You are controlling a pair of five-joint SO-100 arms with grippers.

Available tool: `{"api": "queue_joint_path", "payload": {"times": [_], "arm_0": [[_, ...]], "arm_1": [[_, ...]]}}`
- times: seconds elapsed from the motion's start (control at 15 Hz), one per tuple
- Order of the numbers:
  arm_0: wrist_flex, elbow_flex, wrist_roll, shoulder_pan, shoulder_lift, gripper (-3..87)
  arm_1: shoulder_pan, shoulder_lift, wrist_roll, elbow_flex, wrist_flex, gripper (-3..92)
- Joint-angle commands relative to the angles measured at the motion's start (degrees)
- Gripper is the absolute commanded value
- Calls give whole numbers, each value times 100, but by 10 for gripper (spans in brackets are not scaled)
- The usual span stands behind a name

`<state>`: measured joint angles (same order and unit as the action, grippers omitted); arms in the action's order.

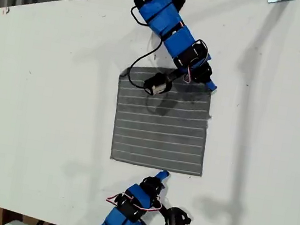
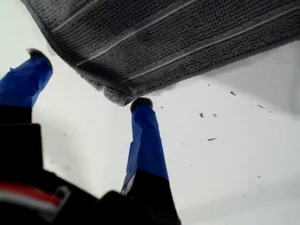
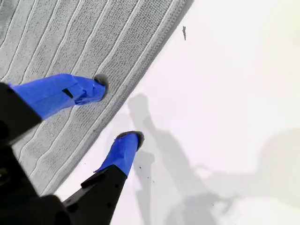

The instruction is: Grasp corners of a square towel and fold twice.

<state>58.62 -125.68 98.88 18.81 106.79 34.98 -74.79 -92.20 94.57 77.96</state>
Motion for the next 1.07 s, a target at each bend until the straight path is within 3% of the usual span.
{"api": "queue_joint_path", "payload": {"times": [0.0,0.13,0.27,0.4,0.53,0.6,0.8,1.0], "arm_0": [[-105,272,-26,97,9,195],[-185,264,-9,149,-97,195],[-316,290,53,272,-290,198],[149,914,105,396,-580,198],[1714,3164,-193,457,-1723,198],[2153,4324,-457,457,-2496,201],[2417,7541,-1222,483,-4966,215],[2171,7620,-1072,510,-5537,235]], "arm_1": [[-44,-422,-18,360,-290,365],[26,-457,-123,844,-896,252],[44,-413,-237,1099,-1362,0],[44,-422,-220,1063,-1433,-1],[18,-466,-185,1046,-1362,-1],[18,-466,-185,1046,-1354,-1],[88,-431,-211,1055,-1389,-1],[193,-492,-246,1055,-1406,-1]]}}
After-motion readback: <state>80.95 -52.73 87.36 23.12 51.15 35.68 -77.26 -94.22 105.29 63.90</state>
